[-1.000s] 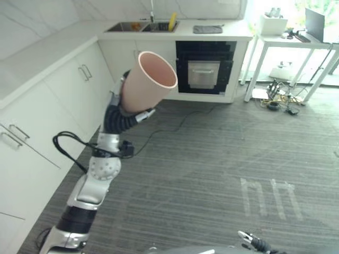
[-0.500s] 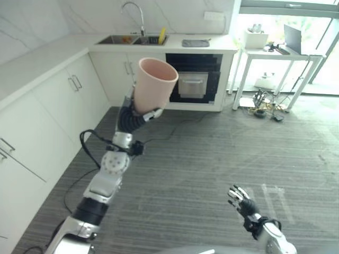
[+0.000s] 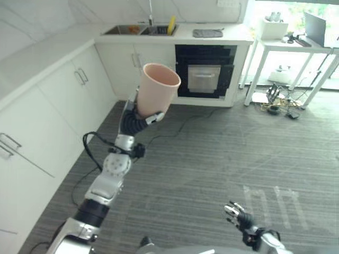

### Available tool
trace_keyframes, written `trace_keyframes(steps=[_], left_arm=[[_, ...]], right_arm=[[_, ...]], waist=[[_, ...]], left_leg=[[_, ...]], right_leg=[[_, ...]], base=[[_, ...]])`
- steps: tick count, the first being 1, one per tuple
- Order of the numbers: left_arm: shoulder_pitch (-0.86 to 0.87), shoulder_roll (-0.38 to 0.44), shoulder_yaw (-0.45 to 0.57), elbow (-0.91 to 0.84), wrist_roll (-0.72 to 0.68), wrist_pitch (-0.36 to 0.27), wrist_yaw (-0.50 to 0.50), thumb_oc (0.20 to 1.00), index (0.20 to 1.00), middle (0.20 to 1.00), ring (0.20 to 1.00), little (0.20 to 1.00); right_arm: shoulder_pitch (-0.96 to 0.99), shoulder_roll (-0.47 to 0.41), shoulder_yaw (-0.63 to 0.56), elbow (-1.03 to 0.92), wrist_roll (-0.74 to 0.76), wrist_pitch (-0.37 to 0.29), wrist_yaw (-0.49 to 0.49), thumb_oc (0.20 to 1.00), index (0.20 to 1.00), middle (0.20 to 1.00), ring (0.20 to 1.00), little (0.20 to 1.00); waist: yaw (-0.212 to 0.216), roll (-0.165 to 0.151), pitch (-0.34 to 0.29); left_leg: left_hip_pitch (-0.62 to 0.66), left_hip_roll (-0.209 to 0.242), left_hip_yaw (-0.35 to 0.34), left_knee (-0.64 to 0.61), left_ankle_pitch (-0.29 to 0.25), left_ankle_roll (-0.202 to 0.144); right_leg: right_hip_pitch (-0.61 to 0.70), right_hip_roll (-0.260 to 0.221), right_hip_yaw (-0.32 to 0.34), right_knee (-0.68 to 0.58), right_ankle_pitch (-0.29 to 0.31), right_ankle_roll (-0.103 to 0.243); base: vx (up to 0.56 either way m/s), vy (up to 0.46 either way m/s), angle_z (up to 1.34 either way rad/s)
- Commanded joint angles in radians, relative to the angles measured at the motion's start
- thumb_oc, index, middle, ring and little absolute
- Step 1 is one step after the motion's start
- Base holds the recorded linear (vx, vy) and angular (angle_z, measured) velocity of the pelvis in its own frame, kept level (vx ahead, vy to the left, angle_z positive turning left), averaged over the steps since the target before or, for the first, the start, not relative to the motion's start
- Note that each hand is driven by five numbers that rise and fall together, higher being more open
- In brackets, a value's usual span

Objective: Place the dishes in the dishwasher.

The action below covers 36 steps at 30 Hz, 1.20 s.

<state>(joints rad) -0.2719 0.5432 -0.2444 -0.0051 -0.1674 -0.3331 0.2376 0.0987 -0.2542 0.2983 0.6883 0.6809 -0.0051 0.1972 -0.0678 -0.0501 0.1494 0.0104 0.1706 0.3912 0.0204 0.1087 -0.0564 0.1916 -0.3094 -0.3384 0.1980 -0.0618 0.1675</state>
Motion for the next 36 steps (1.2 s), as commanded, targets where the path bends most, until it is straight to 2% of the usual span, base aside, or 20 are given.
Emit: trace_keyframes(steps=[1, 3, 4, 5, 7, 9, 11, 12, 15, 17, 20, 23, 25, 26, 27, 28, 30, 33, 34, 36], left_arm=[[-0.072, -0.006, -0.003, -0.032, 0.019, -0.051, -0.014, 0.200, 0.200, 0.200, 0.200, 0.200], [-0.081, 0.001, -0.013, -0.038, 0.026, -0.035, -0.015, 0.200, 0.200, 0.200, 0.200, 0.200], [-0.082, 0.000, -0.014, -0.035, 0.035, -0.027, -0.006, 0.200, 0.200, 0.200, 0.200, 0.200], [-0.084, 0.002, -0.014, -0.033, 0.037, -0.017, 0.002, 0.200, 0.200, 0.200, 0.200, 0.200], [-0.093, 0.010, -0.015, -0.031, 0.036, -0.002, 0.008, 0.200, 0.200, 0.200, 0.200, 0.200], [-0.102, 0.010, -0.018, -0.032, 0.042, 0.016, 0.011, 0.200, 0.200, 0.200, 0.200, 0.200], [-0.096, 0.003, -0.019, -0.036, 0.060, 0.028, 0.019, 0.200, 0.200, 0.200, 0.200, 0.200], [-0.093, -0.004, -0.030, -0.029, 0.081, 0.034, 0.020, 0.200, 0.200, 0.200, 0.200, 0.200], [-0.092, 0.001, -0.031, -0.018, 0.100, 0.009, 0.001, 0.200, 0.200, 0.200, 0.200, 0.200], [-0.097, 0.007, -0.032, -0.024, 0.102, 0.005, -0.004, 0.200, 0.200, 0.200, 0.200, 0.200], [-0.102, 0.016, -0.029, -0.026, 0.057, 0.021, 0.000, 0.200, 0.200, 0.200, 0.200, 0.200], [-0.067, 0.007, 0.003, -0.040, 0.064, 0.029, 0.002, 0.200, 0.200, 0.200, 0.200, 0.200], [-0.055, 0.001, 0.024, -0.060, 0.045, 0.062, 0.006, 0.200, 0.200, 0.200, 0.200, 0.200], [-0.038, -0.015, 0.037, -0.070, 0.042, 0.078, 0.003, 0.200, 0.200, 0.200, 0.200, 0.200], [-0.036, -0.022, 0.040, -0.065, 0.050, 0.080, 0.001, 0.200, 0.200, 0.200, 0.200, 0.200], [-0.039, -0.024, 0.037, -0.059, 0.056, 0.081, 0.003, 0.200, 0.200, 0.200, 0.200, 0.200], [-0.016, -0.018, 0.001, -0.076, 0.094, 0.066, 0.091, 0.200, 0.200, 0.200, 0.200, 0.200], [-0.016, -0.018, 0.001, -0.076, 0.094, 0.066, 0.091, 0.200, 0.200, 0.200, 0.200, 0.200], [0.067, -0.033, 0.043, -0.117, 0.117, 0.012, 0.088, 0.200, 0.200, 0.200, 0.200, 0.200], [0.073, -0.038, 0.055, -0.098, 0.113, -0.004, 0.073, 0.200, 0.200, 0.200, 0.200, 0.200]], right_arm=[[-0.038, -0.032, -0.059, -0.050, 0.072, -0.054, -0.011, 1.000, 1.000, 1.000, 1.000, 1.000], [-0.031, -0.020, -0.066, -0.069, 0.059, -0.057, -0.018, 1.000, 1.000, 1.000, 1.000, 1.000], [-0.027, -0.009, -0.066, -0.075, 0.036, -0.054, -0.017, 1.000, 1.000, 1.000, 1.000, 1.000], [-0.029, 0.002, -0.063, -0.070, 0.017, -0.054, -0.014, 1.000, 1.000, 1.000, 1.000, 1.000], [-0.026, 0.005, -0.062, -0.067, 0.010, -0.055, -0.004, 1.000, 1.000, 1.000, 1.000, 1.000], [-0.017, 0.000, -0.059, -0.071, 0.009, -0.061, 0.006, 1.000, 1.000, 1.000, 1.000, 1.000], [-0.016, -0.006, -0.057, -0.082, 0.016, -0.057, 0.010, 1.000, 1.000, 1.000, 1.000, 1.000], [-0.018, 0.009, -0.056, -0.102, 0.017, -0.056, -0.002, 1.000, 1.000, 1.000, 1.000, 1.000], [-0.012, 0.039, -0.083, -0.110, -0.011, -0.059, 0.008, 1.000, 1.000, 1.000, 1.000, 1.000], [-0.014, 0.051, -0.080, -0.124, -0.023, -0.062, -0.002, 1.000, 1.000, 1.000, 1.000, 1.000], [-0.036, 0.036, -0.058, -0.114, 0.000, -0.044, -0.025, 1.000, 1.000, 1.000, 1.000, 1.000], [-0.048, 0.005, -0.038, -0.120, -0.026, -0.002, -0.014, 1.000, 1.000, 1.000, 1.000, 1.000], [-0.051, -0.018, -0.039, -0.104, -0.027, 0.018, -0.005, 1.000, 1.000, 1.000, 1.000, 1.000], [-0.045, -0.041, -0.053, -0.092, -0.039, 0.026, 0.018, 1.000, 1.000, 1.000, 1.000, 1.000], [-0.041, -0.053, -0.062, -0.086, -0.040, 0.025, 0.035, 1.000, 1.000, 1.000, 1.000, 1.000], [-0.039, -0.057, -0.064, -0.082, -0.038, 0.023, 0.043, 1.000, 1.000, 1.000, 1.000, 1.000], [-0.050, -0.057, -0.045, -0.093, -0.048, 0.020, 0.046, 1.000, 1.000, 1.000, 1.000, 1.000], [-0.049, -0.057, -0.045, -0.093, -0.048, 0.020, 0.046, 1.000, 1.000, 1.000, 1.000, 1.000], [0.001, -0.076, -0.075, -0.123, -0.066, 0.009, 0.063, 1.000, 1.000, 1.000, 1.000, 1.000], [0.018, -0.083, -0.075, -0.111, -0.069, 0.003, 0.066, 1.000, 1.000, 1.000, 1.000, 1.000]], waist=[[0.034, 0.089, -0.037], [0.034, 0.091, -0.036], [0.034, 0.084, -0.034], [0.031, 0.089, -0.034], [0.017, 0.085, -0.031], [0.001, 0.077, -0.024], [-0.014, 0.068, -0.017], [-0.050, 0.042, 0.006], [-0.059, 0.045, 0.031], [-0.036, 0.053, 0.034], [-0.049, 0.041, 0.023], [-0.062, 0.035, -0.019], [-0.069, 0.041, -0.042], [-0.066, 0.036, -0.046], [-0.063, 0.038, -0.042], [-0.060, 0.044, -0.037], [-0.015, 0.069, -0.010], [-0.015, 0.068, -0.010], [-0.006, 0.092, 0.006], [-0.013, 0.096, -0.007]], left_leg=[[-0.033, 0.014, -0.062, -0.009, -0.036, -0.007], [-0.030, -0.011, -0.057, -0.009, -0.057, 0.023], [-0.009, -0.042, -0.050, -0.020, -0.072, 0.041], [0.008, -0.058, -0.037, -0.032, -0.086, 0.051], [0.020, -0.072, -0.029, -0.029, -0.101, 0.046], [0.046, -0.088, -0.041, -0.025, -0.119, 0.037], [0.095, -0.108, -0.038, -0.034, -0.144, 0.039], [0.168, -0.144, -0.033, -0.042, -0.224, 0.054], [0.203, -0.148, -0.035, -0.015, -0.291, 0.065], [0.199, -0.160, -0.027, 0.049, -0.343, 0.077], [0.178, -0.167, -0.014, 0.177, -0.393, 0.102], [0.178, -0.150, 0.026, 0.347, -0.449, 0.100], [0.163, -0.120, 0.066, 0.496, -0.364, 0.051], [0.086, -0.056, 0.073, 0.647, -0.226, -0.016], [0.038, -0.025, 0.070, 0.652, -0.195, -0.029], [0.011, -0.013, 0.069, 0.617, -0.182, -0.029], [-0.092, 0.060, 0.052, 0.257, -0.035, -0.031], [-0.091, 0.059, 0.053, 0.254, -0.034, -0.031], [-0.097, 0.202, -0.020, 0.088, 0.091, -0.106], [-0.044, 0.193, 0.015, 0.051, 0.052, -0.109]], right_leg=[[-0.143, 0.144, 0.018, 0.329, -0.177, -0.005], [-0.209, 0.126, 0.023, 0.470, -0.122, 0.027], [-0.249, 0.087, 0.027, 0.542, -0.077, 0.045], [-0.286, 0.098, 0.027, 0.539, -0.043, 0.048], [-0.283, 0.140, 0.017, 0.437, -0.042, 0.043], [-0.268, 0.142, -0.004, 0.291, -0.029, 0.027], [-0.292, 0.093, -0.034, 0.146, 0.028, 0.019], [-0.380, -0.024, -0.002, 0.007, 0.209, 0.067], [-0.442, -0.104, 0.017, -0.059, 0.276, 0.092], [-0.410, -0.123, -0.038, -0.022, 0.252, 0.094], [-0.418, -0.093, -0.030, 0.061, 0.227, 0.069], [-0.400, -0.030, -0.063, 0.100, 0.131, 0.026], [-0.355, 0.034, -0.087, 0.079, 0.070, -0.029], [-0.291, 0.093, -0.083, 0.026, 0.044, -0.077], [-0.258, 0.116, -0.081, 0.005, 0.031, -0.091], [-0.238, 0.130, -0.076, -0.002, 0.019, -0.097], [-0.125, 0.188, -0.031, -0.042, -0.028, -0.082], [-0.124, 0.188, -0.031, -0.042, -0.027, -0.082], [-0.116, 0.139, -0.034, -0.022, -0.048, -0.051], [-0.120, 0.109, -0.060, 0.037, -0.081, -0.038]], base=[[0.36, 0.231, 0.25], [0.29, 0.172, 0.12], [0.32, 0.156, 0.03], [0.27, 0.100, -0.10], [0.29, -0.033, -0.52], [0.31, -0.112, -0.27], [0.42, -0.233, 0.09], [0.51, -0.311, 0.11], [0.57, -0.364, 0.40], [0.65, -0.452, 0.51], [0.57, -0.426, 0.15], [0.63, -0.450, -0.36], [0.58, -0.370, -0.12], [0.50, -0.294, -0.33], [0.45, -0.227, -0.96], [0.49, -0.046, -1.15], [0.47, 0.120, -0.80], [0.25, 0.187, -1.23], [0.75, 0.512, -0.40], [0.64, 0.398, -1.07]])
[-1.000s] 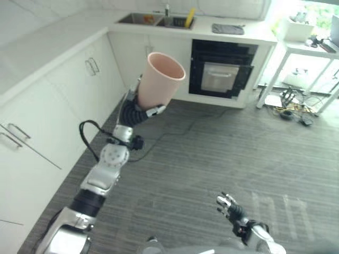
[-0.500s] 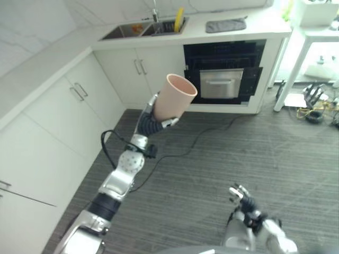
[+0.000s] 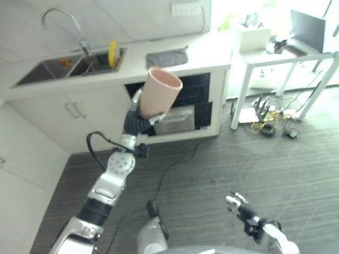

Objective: Place the dishes in the dishwasher.

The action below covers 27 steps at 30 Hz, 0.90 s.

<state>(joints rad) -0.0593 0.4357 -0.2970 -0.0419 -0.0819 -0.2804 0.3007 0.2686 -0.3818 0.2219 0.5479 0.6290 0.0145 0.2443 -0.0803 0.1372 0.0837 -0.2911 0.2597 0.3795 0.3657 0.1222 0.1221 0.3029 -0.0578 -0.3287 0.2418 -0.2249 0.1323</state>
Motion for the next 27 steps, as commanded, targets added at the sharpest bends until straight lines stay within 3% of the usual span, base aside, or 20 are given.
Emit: trace_keyframes(steps=[1, 2, 3, 4, 5, 6, 8, 10, 11, 12, 14, 15, 19, 27], left_arm=[[-0.146, 0.072, 0.106, -0.056, 0.021, -0.049, 0.001, 0.200, 0.200, 0.200, 0.200, 0.200], [-0.163, 0.076, 0.094, -0.053, 0.023, -0.044, -0.024, 0.200, 0.200, 0.200, 0.200, 0.200], [-0.207, 0.095, 0.069, -0.032, 0.008, -0.046, -0.046, 0.200, 0.200, 0.200, 0.200, 0.200], [-0.212, 0.097, 0.066, -0.029, 0.006, -0.046, -0.048, 0.200, 0.200, 0.200, 0.200, 0.200], [-0.224, 0.111, 0.059, -0.026, -0.002, -0.041, -0.054, 0.200, 0.200, 0.200, 0.200, 0.200], [-0.229, 0.119, 0.057, -0.031, 0.000, -0.023, -0.043, 0.200, 0.200, 0.200, 0.200, 0.200], [-0.230, 0.125, 0.061, -0.036, 0.000, -0.015, -0.035, 0.200, 0.200, 0.200, 0.200, 0.200], [-0.237, 0.126, 0.056, -0.035, 0.014, -0.016, -0.023, 0.200, 0.200, 0.200, 0.200, 0.200], [-0.244, 0.126, 0.049, -0.034, 0.028, -0.016, -0.012, 0.200, 0.200, 0.200, 0.200, 0.200], [-0.254, 0.126, 0.036, -0.029, 0.042, -0.022, 0.007, 0.200, 0.200, 0.200, 0.200, 0.200], [-0.254, 0.128, 0.036, -0.027, 0.043, -0.025, 0.009, 0.200, 0.200, 0.200, 0.200, 0.200], [-0.258, 0.120, 0.039, -0.032, 0.054, -0.048, 0.002, 0.200, 0.200, 0.200, 0.200, 0.200], [-0.260, 0.114, 0.043, -0.059, 0.062, -0.018, -0.015, 0.200, 0.200, 0.200, 0.200, 0.200], [-0.241, 0.119, 0.065, -0.066, 0.045, -0.019, -0.038, 0.200, 0.200, 0.200, 0.200, 0.200]], right_arm=[[-0.155, 0.046, 0.002, 0.039, -0.007, -0.012, 0.011, 1.000, 1.000, 1.000, 1.000, 1.000], [-0.162, 0.054, 0.003, 0.048, 0.016, -0.013, -0.006, 1.000, 1.000, 1.000, 1.000, 1.000], [-0.154, 0.069, -0.001, 0.039, -0.014, -0.017, -0.025, 1.000, 1.000, 1.000, 1.000, 1.000], [-0.153, 0.072, -0.001, 0.039, -0.013, -0.017, -0.029, 1.000, 1.000, 1.000, 1.000, 1.000], [-0.149, 0.083, -0.001, 0.037, 0.001, -0.020, -0.041, 1.000, 1.000, 1.000, 1.000, 1.000], [-0.150, 0.100, 0.003, 0.045, -0.017, -0.026, -0.031, 1.000, 1.000, 1.000, 1.000, 1.000], [-0.149, 0.107, 0.008, 0.049, -0.027, -0.034, -0.021, 1.000, 1.000, 1.000, 1.000, 1.000], [-0.147, 0.109, 0.018, 0.046, -0.019, -0.051, -0.018, 1.000, 1.000, 1.000, 1.000, 1.000], [-0.149, 0.105, 0.025, 0.039, -0.011, -0.055, -0.020, 1.000, 1.000, 1.000, 1.000, 1.000], [-0.152, 0.106, 0.031, 0.032, -0.005, -0.056, -0.026, 1.000, 1.000, 1.000, 1.000, 1.000], [-0.153, 0.108, 0.031, 0.032, -0.005, -0.057, -0.027, 1.000, 1.000, 1.000, 1.000, 1.000], [-0.174, 0.105, 0.023, 0.041, 0.012, -0.066, -0.038, 1.000, 1.000, 1.000, 1.000, 1.000], [-0.202, 0.098, 0.015, 0.052, 0.012, -0.049, -0.069, 1.000, 1.000, 1.000, 1.000, 1.000], [-0.188, 0.103, 0.007, 0.091, 0.011, -0.040, -0.059, 1.000, 1.000, 1.000, 1.000, 1.000]], waist=[[0.002, -0.093, 0.054], [0.021, -0.083, 0.046], [0.034, -0.075, 0.030], [0.036, -0.077, 0.029], [0.043, -0.086, 0.024], [0.048, -0.097, 0.018], [0.050, -0.094, 0.019], [0.043, -0.104, 0.025], [0.031, -0.111, 0.028], [0.012, -0.120, 0.037], [0.007, -0.120, 0.041], [0.015, -0.129, 0.049], [0.030, -0.134, 0.031], [0.023, -0.132, 0.013]], left_leg=[[0.273, 0.084, 0.027, -0.301, 0.017, -0.281], [0.264, 0.057, 0.009, -0.300, 0.002, -0.252], [0.274, -0.024, -0.021, -0.320, -0.025, -0.209], [0.273, -0.037, -0.025, -0.322, -0.030, -0.203], [0.266, -0.080, -0.036, -0.321, -0.052, -0.177], [0.280, -0.123, -0.041, -0.342, -0.073, -0.149], [0.289, -0.126, -0.043, -0.349, -0.079, -0.150], [0.294, -0.130, -0.055, -0.344, -0.085, -0.164], [0.305, -0.134, -0.062, -0.348, -0.089, -0.168], [0.331, -0.143, -0.066, -0.360, -0.104, -0.164], [0.338, -0.144, -0.069, -0.363, -0.112, -0.158], [0.349, -0.119, -0.053, -0.361, -0.129, -0.174], [0.355, -0.106, -0.050, -0.359, -0.125, -0.196], [0.379, -0.092, -0.006, -0.361, -0.136, -0.202]], right_leg=[[-0.231, -0.154, -0.072, 0.034, 0.051, 0.003], [-0.240, -0.144, -0.077, 0.108, 0.018, -0.006], [-0.258, -0.138, -0.051, 0.273, -0.056, 0.000], [-0.262, -0.138, -0.045, 0.296, -0.055, 0.006], [-0.275, -0.135, -0.031, 0.362, -0.037, 0.027], [-0.321, -0.163, -0.010, 0.411, 0.029, 0.061], [-0.323, -0.156, -0.015, 0.352, 0.042, 0.057], [-0.296, -0.153, -0.025, 0.168, 0.048, 0.041], [-0.295, -0.163, -0.009, 0.069, 0.084, 0.046], [-0.332, -0.191, 0.031, 0.029, 0.162, 0.064], [-0.357, -0.193, 0.046, 0.041, 0.182, 0.070], [-0.331, -0.187, 0.025, -0.037, 0.167, 0.081], [-0.267, -0.180, 0.002, -0.141, 0.191, 0.071], [-0.229, -0.168, -0.022, -0.185, 0.189, 0.059]], base=[[0.47, 0.283, -0.94], [0.78, 0.496, -0.03], [0.67, 0.449, 1.26], [0.65, 0.377, 1.16], [0.34, 0.134, 0.85], [0.33, 0.105, 0.55], [0.15, -0.048, 0.16], [0.06, -0.201, -0.01], [0.02, -0.260, -0.09], [0.02, -0.196, -0.03], [0.01, -0.226, 0.25], [0.03, -0.383, 0.42], [0.09, -0.198, 0.32], [0.02, -0.029, 0.01]])
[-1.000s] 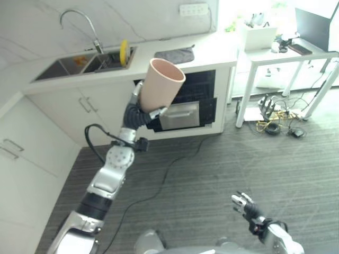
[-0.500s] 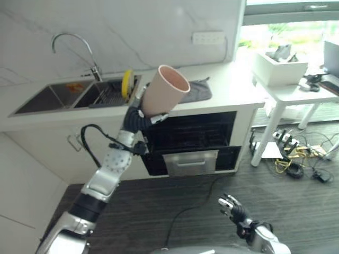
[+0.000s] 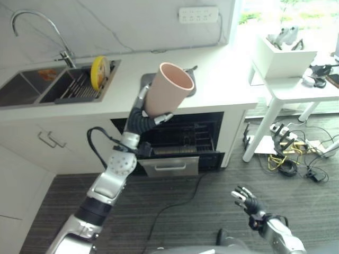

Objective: Place the dishes in the dishwasher.

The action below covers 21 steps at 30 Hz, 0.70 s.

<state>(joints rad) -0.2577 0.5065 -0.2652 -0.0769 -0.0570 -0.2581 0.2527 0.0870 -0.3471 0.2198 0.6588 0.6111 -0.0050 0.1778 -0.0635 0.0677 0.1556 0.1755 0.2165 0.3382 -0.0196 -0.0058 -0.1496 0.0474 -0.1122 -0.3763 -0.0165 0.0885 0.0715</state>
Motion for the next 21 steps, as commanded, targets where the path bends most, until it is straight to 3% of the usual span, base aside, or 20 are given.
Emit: trace_keyframes(steps=[1, 5, 7, 8, 9, 11, 12, 13, 14, 16, 17, 21], left_arm=[[-0.042, 0.049, 0.033, -0.031, 0.019, -0.040, 0.010, 0.200, 0.200, 0.200, 0.200, 0.200], [-0.040, 0.048, 0.041, -0.025, 0.007, -0.035, -0.010, 0.200, 0.200, 0.200, 0.200, 0.200], [-0.041, 0.052, 0.041, -0.022, -0.001, -0.038, -0.007, 0.200, 0.200, 0.200, 0.200, 0.200], [-0.052, 0.061, 0.041, -0.016, -0.006, -0.032, 0.016, 0.200, 0.200, 0.200, 0.200, 0.200], [-0.053, 0.063, 0.040, -0.013, -0.008, -0.035, 0.023, 0.200, 0.200, 0.200, 0.200, 0.200], [-0.053, 0.064, 0.041, -0.018, -0.011, -0.031, 0.028, 0.200, 0.200, 0.200, 0.200, 0.200], [-0.047, 0.061, 0.046, -0.021, -0.020, -0.026, 0.029, 0.200, 0.200, 0.200, 0.200, 0.200], [-0.043, 0.056, 0.050, -0.019, -0.022, -0.028, 0.021, 0.200, 0.200, 0.200, 0.200, 0.200], [-0.020, 0.041, 0.052, -0.027, -0.019, -0.038, 0.005, 0.200, 0.200, 0.200, 0.200, 0.200], [-0.002, 0.017, 0.042, -0.036, 0.000, -0.049, -0.005, 0.200, 0.200, 0.200, 0.200, 0.200], [-0.003, 0.014, 0.037, -0.034, -0.007, -0.047, -0.012, 0.200, 0.200, 0.200, 0.200, 0.200], [-0.025, 0.022, 0.015, -0.021, -0.017, -0.053, -0.026, 0.200, 0.200, 0.200, 0.200, 0.200]], right_arm=[[-0.005, 0.069, 0.009, -0.017, 0.026, -0.020, 0.009, 1.000, 1.000, 1.000, 1.000, 1.000], [0.010, 0.076, 0.008, 0.010, 0.022, -0.031, 0.015, 1.000, 1.000, 1.000, 1.000, 1.000], [0.022, 0.073, 0.016, 0.001, 0.027, -0.032, 0.012, 1.000, 1.000, 1.000, 1.000, 1.000], [0.025, 0.063, 0.028, 0.004, 0.019, -0.035, 0.024, 1.000, 1.000, 1.000, 1.000, 1.000], [0.025, 0.055, 0.030, 0.006, 0.014, -0.036, 0.032, 1.000, 1.000, 1.000, 1.000, 1.000], [0.026, 0.046, 0.027, 0.007, 0.006, -0.035, 0.040, 1.000, 1.000, 1.000, 1.000, 1.000], [0.029, 0.034, 0.023, 0.022, -0.004, -0.038, 0.045, 1.000, 1.000, 1.000, 1.000, 1.000], [0.030, 0.028, 0.015, 0.035, 0.001, -0.040, 0.048, 1.000, 1.000, 1.000, 1.000, 1.000], [0.031, 0.022, -0.002, 0.056, 0.005, -0.038, 0.054, 1.000, 1.000, 1.000, 1.000, 1.000], [0.046, 0.016, -0.018, 0.048, -0.001, -0.042, 0.037, 1.000, 1.000, 1.000, 1.000, 1.000], [0.049, 0.014, -0.027, 0.050, 0.010, -0.042, 0.022, 1.000, 1.000, 1.000, 1.000, 1.000], [0.058, 0.042, -0.034, 0.046, 0.078, -0.050, -0.014, 1.000, 1.000, 1.000, 1.000, 1.000]], waist=[[0.006, -0.063, -0.060], [0.000, -0.061, -0.060], [-0.008, -0.068, -0.050], [-0.029, -0.082, -0.033], [-0.034, -0.089, -0.021], [-0.034, -0.091, -0.011], [-0.028, -0.083, 0.003], [-0.026, -0.077, 0.006], [-0.025, -0.064, -0.001], [-0.033, -0.049, -0.005], [-0.040, -0.046, -0.009], [-0.028, -0.035, -0.017]], left_leg=[[-0.087, -0.048, 0.037, 0.024, -0.008, 0.070], [-0.087, -0.046, 0.035, 0.046, -0.021, 0.074], [-0.125, -0.038, 0.027, 0.141, -0.053, 0.082], [-0.163, -0.026, 0.066, 0.274, -0.112, 0.097], [-0.186, -0.011, 0.074, 0.351, -0.127, 0.095], [-0.231, 0.007, 0.062, 0.431, -0.107, 0.081], [-0.296, 0.031, 0.028, 0.489, -0.029, 0.055], [-0.296, 0.042, 0.020, 0.460, -0.010, 0.053], [-0.246, 0.065, 0.029, 0.317, -0.002, 0.056], [-0.218, 0.108, 0.035, 0.214, 0.088, 0.026], [-0.193, 0.114, 0.051, 0.181, 0.067, 0.032], [-0.162, 0.038, 0.010, 0.125, 0.012, 0.062]], right_leg=[[0.028, -0.114, 0.025, 0.073, -0.125, 0.120], [0.024, -0.096, 0.036, 0.110, -0.158, 0.108], [0.012, -0.070, 0.058, 0.168, -0.203, 0.082], [0.004, -0.056, 0.072, 0.203, -0.229, 0.059], [0.015, -0.050, 0.074, 0.205, -0.239, 0.049], [0.023, -0.039, 0.082, 0.205, -0.247, 0.038], [0.034, -0.012, 0.104, 0.205, -0.257, 0.017], [0.038, -0.006, 0.110, 0.211, -0.262, 0.015], [0.045, -0.011, 0.099, 0.220, -0.270, 0.022], [0.055, -0.013, 0.094, 0.223, -0.274, 0.028], [0.050, -0.030, 0.080, 0.243, -0.278, 0.037], [-0.015, -0.103, 0.056, 0.341, -0.283, 0.076]], base=[[0.02, -0.014, 0.13], [0.03, -0.060, 0.08], [0.03, -0.187, 0.25], [0.04, -0.189, 0.40], [0.05, -0.184, 0.53], [0.08, -0.056, 0.59], [0.19, 0.043, 0.41], [0.35, 0.274, 0.09], [0.33, 0.387, -0.10], [0.30, 0.407, -0.15], [0.28, 0.362, -0.11], [0.23, 0.292, -0.18]])
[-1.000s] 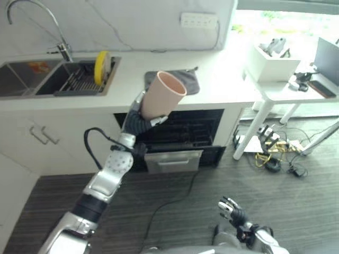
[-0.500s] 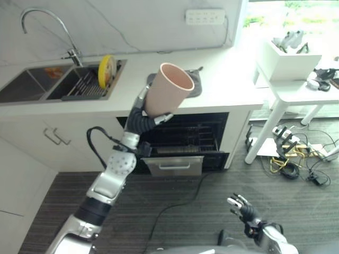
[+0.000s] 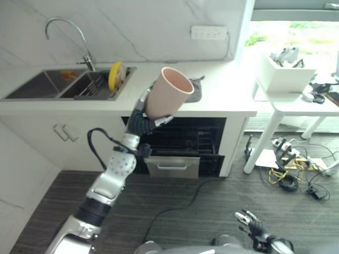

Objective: Place the dishes in the dishwasher.

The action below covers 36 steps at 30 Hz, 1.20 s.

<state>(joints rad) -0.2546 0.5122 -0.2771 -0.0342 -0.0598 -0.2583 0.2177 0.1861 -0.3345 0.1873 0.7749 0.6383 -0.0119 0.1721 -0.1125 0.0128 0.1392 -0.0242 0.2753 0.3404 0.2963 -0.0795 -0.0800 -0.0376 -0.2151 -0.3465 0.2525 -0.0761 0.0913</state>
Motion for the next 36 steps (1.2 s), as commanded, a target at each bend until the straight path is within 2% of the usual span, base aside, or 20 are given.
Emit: trace_keyframes(steps=[1, 3, 5, 6, 10, 12, 18, 19, 21, 22, 23, 24, 26, 27, 28, 30, 32, 33, 34, 36], left_arm=[[-0.035, 0.021, 0.023, -0.058, -0.009, -0.056, 0.011, 0.200, 0.200, 0.200, 0.200, 0.200], [-0.055, 0.033, 0.010, -0.037, -0.010, -0.069, 0.005, 0.200, 0.200, 0.200, 0.200, 0.200], [-0.067, 0.036, -0.001, -0.037, 0.004, -0.062, 0.001, 0.200, 0.200, 0.200, 0.200, 0.200], [-0.086, 0.030, -0.020, -0.034, 0.014, -0.054, 0.007, 0.200, 0.200, 0.200, 0.200, 0.200], [-0.103, 0.029, -0.032, -0.030, 0.020, -0.052, 0.014, 0.200, 0.200, 0.200, 0.200, 0.200], [-0.113, 0.022, -0.042, -0.041, 0.026, -0.048, 0.007, 0.200, 0.200, 0.200, 0.200, 0.200], [-0.108, 0.009, -0.052, -0.047, 0.035, -0.040, -0.006, 0.200, 0.200, 0.200, 0.200, 0.200], [-0.089, 0.017, -0.024, -0.050, 0.023, -0.035, -0.003, 0.200, 0.200, 0.200, 0.200, 0.200], [-0.087, 0.019, -0.021, -0.046, 0.030, -0.034, 0.000, 0.200, 0.200, 0.200, 0.200, 0.200], [-0.087, 0.023, -0.023, -0.042, 0.034, -0.035, 0.007, 0.200, 0.200, 0.200, 0.200, 0.200], [-0.080, 0.031, -0.018, -0.033, 0.043, -0.048, 0.025, 0.200, 0.200, 0.200, 0.200, 0.200], [-0.080, 0.033, -0.015, -0.034, 0.041, -0.049, 0.024, 0.200, 0.200, 0.200, 0.200, 0.200], [-0.078, 0.039, 0.000, -0.029, 0.017, -0.054, 0.019, 0.200, 0.200, 0.200, 0.200, 0.200], [-0.076, 0.036, 0.002, -0.030, 0.012, -0.056, 0.017, 0.200, 0.200, 0.200, 0.200, 0.200], [-0.060, 0.033, 0.012, -0.037, 0.015, -0.055, 0.028, 0.200, 0.200, 0.200, 0.200, 0.200], [-0.053, 0.034, 0.020, -0.037, 0.011, -0.051, 0.034, 0.200, 0.200, 0.200, 0.200, 0.200], [-0.034, 0.037, 0.041, -0.051, 0.006, -0.045, 0.039, 0.200, 0.200, 0.200, 0.200, 0.200], [-0.018, 0.037, 0.060, -0.071, 0.004, -0.036, 0.033, 0.200, 0.200, 0.200, 0.200, 0.200], [-0.014, 0.036, 0.064, -0.074, 0.004, -0.033, 0.033, 0.200, 0.200, 0.200, 0.200, 0.200], [-0.006, 0.031, 0.070, -0.076, 0.007, -0.030, 0.039, 0.200, 0.200, 0.200, 0.200, 0.200]], right_arm=[[-0.040, 0.036, -0.002, -0.072, 0.033, -0.048, -0.013, 1.000, 1.000, 1.000, 1.000, 1.000], [-0.042, 0.046, -0.001, -0.070, 0.044, -0.068, -0.041, 1.000, 1.000, 1.000, 1.000, 1.000], [-0.039, 0.054, -0.007, -0.072, 0.070, -0.074, -0.047, 1.000, 1.000, 1.000, 1.000, 1.000], [-0.035, 0.065, -0.006, -0.083, 0.071, -0.080, -0.063, 1.000, 1.000, 1.000, 1.000, 1.000], [-0.030, 0.073, -0.005, -0.088, 0.081, -0.083, -0.077, 1.000, 1.000, 1.000, 1.000, 1.000], [-0.028, 0.078, -0.011, -0.081, 0.095, -0.090, -0.077, 1.000, 1.000, 1.000, 1.000, 1.000], [-0.026, 0.079, -0.013, -0.110, 0.085, -0.089, -0.078, 1.000, 1.000, 1.000, 1.000, 1.000], [-0.022, 0.078, -0.009, -0.115, 0.046, -0.076, -0.053, 1.000, 1.000, 1.000, 1.000, 1.000], [-0.024, 0.078, -0.001, -0.123, 0.047, -0.066, -0.058, 1.000, 1.000, 1.000, 1.000, 1.000], [-0.026, 0.081, 0.003, -0.128, 0.047, -0.060, -0.063, 1.000, 1.000, 1.000, 1.000, 1.000], [-0.036, 0.091, 0.004, -0.132, 0.031, -0.043, -0.071, 1.000, 1.000, 1.000, 1.000, 1.000], [-0.036, 0.092, 0.003, -0.132, 0.029, -0.041, -0.072, 1.000, 1.000, 1.000, 1.000, 1.000], [-0.048, 0.093, -0.006, -0.109, 0.003, -0.036, -0.085, 1.000, 1.000, 1.000, 1.000, 1.000], [-0.054, 0.092, -0.001, -0.096, -0.009, -0.045, -0.099, 1.000, 1.000, 1.000, 1.000, 1.000], [-0.070, 0.081, 0.015, -0.067, -0.020, -0.055, -0.107, 1.000, 1.000, 1.000, 1.000, 1.000], [-0.071, 0.077, 0.013, -0.055, -0.020, -0.054, -0.107, 1.000, 1.000, 1.000, 1.000, 1.000], [-0.072, 0.059, 0.003, -0.027, -0.033, -0.053, -0.077, 1.000, 1.000, 1.000, 1.000, 1.000], [-0.065, 0.046, -0.007, -0.015, -0.042, -0.057, -0.056, 1.000, 1.000, 1.000, 1.000, 1.000], [-0.064, 0.042, -0.010, -0.008, -0.040, -0.061, -0.050, 1.000, 1.000, 1.000, 1.000, 1.000], [-0.063, 0.034, -0.025, 0.016, -0.043, -0.077, -0.027, 1.000, 1.000, 1.000, 1.000, 1.000]], waist=[[0.022, 0.021, 0.000], [0.025, 0.019, 0.006], [0.026, 0.021, 0.007], [0.022, 0.015, 0.011], [0.020, 0.010, 0.014], [0.018, 0.006, 0.018], [0.030, 0.009, 0.019], [0.043, -0.003, 0.027], [0.029, -0.032, 0.034], [0.020, -0.046, 0.039], [0.011, -0.057, 0.052], [0.011, -0.056, 0.053], [0.016, -0.052, 0.050], [0.018, -0.051, 0.041], [0.016, -0.051, 0.021], [0.005, -0.051, 0.012], [-0.001, -0.053, 0.004], [0.000, -0.053, 0.005], [0.000, -0.051, 0.005], [-0.002, -0.041, -0.004]], left_leg=[[0.041, -0.038, 0.002, -0.196, 0.077, -0.001], [0.052, -0.071, -0.010, -0.204, 0.061, 0.019], [0.051, -0.089, -0.018, -0.214, 0.053, 0.038], [0.053, -0.117, -0.017, -0.225, 0.042, 0.060], [0.049, -0.142, -0.021, -0.225, 0.029, 0.078], [0.054, -0.180, -0.023, -0.234, 0.015, 0.105], [0.067, -0.203, -0.007, -0.270, 0.014, 0.126], [0.096, -0.216, 0.005, -0.282, -0.004, 0.118], [0.110, -0.227, 0.009, -0.267, -0.029, 0.106], [0.124, -0.233, 0.013, -0.261, -0.045, 0.103], [0.157, -0.225, 0.032, -0.254, -0.082, 0.096], [0.159, -0.223, 0.035, -0.251, -0.087, 0.096], [0.164, -0.201, 0.043, -0.213, -0.103, 0.093], [0.157, -0.193, 0.043, -0.196, -0.102, 0.089], [0.147, -0.170, 0.051, -0.135, -0.124, 0.081], [0.150, -0.167, 0.064, -0.103, -0.145, 0.081], [0.129, -0.155, 0.079, -0.002, -0.190, 0.078], [0.095, -0.139, 0.078, 0.071, -0.186, 0.068], [0.088, -0.129, 0.076, 0.077, -0.171, 0.063], [0.107, -0.097, 0.072, 0.000, -0.130, 0.047]], right_leg=[[0.058, -0.010, 0.031, 0.094, -0.124, 0.062], [0.041, -0.022, 0.046, 0.149, -0.143, 0.074], [0.018, -0.017, 0.061, 0.189, -0.131, 0.085], [0.000, -0.017, 0.080, 0.224, -0.116, 0.098], [-0.015, -0.015, 0.096, 0.252, -0.109, 0.103], [-0.045, -0.009, 0.113, 0.306, -0.089, 0.109], [-0.106, -0.008, 0.078, 0.461, -0.055, 0.107], [-0.149, -0.064, 0.026, 0.389, 0.020, 0.106], [-0.136, -0.089, 0.019, 0.189, 0.070, 0.114], [-0.139, -0.112, 0.024, 0.108, 0.133, 0.127], [-0.174, -0.162, 0.029, 0.031, 0.225, 0.150], [-0.174, -0.165, 0.027, 0.032, 0.218, 0.151], [-0.143, -0.151, 0.009, 0.020, 0.154, 0.147], [-0.129, -0.132, 0.004, 0.008, 0.132, 0.141], [-0.098, -0.079, -0.001, -0.010, 0.069, 0.115], [-0.091, -0.060, 0.004, -0.013, 0.051, 0.102], [-0.065, -0.036, 0.009, -0.015, 0.026, 0.081], [-0.038, -0.008, 0.020, -0.030, 0.009, 0.058], [-0.028, 0.004, 0.025, -0.038, 0.003, 0.051], [-0.005, 0.023, 0.031, -0.059, -0.006, 0.043]], base=[[0.18, 0.223, 0.04], [0.17, 0.174, 0.30], [0.17, 0.143, 0.17], [0.15, 0.139, 0.06], [0.07, 0.083, 0.06], [0.12, 0.167, 0.05], [0.09, 0.060, 0.00], [0.19, -0.135, 0.01], [0.21, -0.332, -0.43], [0.24, -0.579, -0.53], [0.17, -0.426, -0.17], [0.22, -0.518, 0.16], [0.18, -0.384, 0.27], [0.25, -0.500, 0.54], [0.26, -0.476, 0.53], [0.22, -0.325, 0.13], [0.24, -0.229, 0.16], [0.20, -0.128, -0.08], [0.20, -0.061, -0.26], [0.13, 0.086, -0.15]])
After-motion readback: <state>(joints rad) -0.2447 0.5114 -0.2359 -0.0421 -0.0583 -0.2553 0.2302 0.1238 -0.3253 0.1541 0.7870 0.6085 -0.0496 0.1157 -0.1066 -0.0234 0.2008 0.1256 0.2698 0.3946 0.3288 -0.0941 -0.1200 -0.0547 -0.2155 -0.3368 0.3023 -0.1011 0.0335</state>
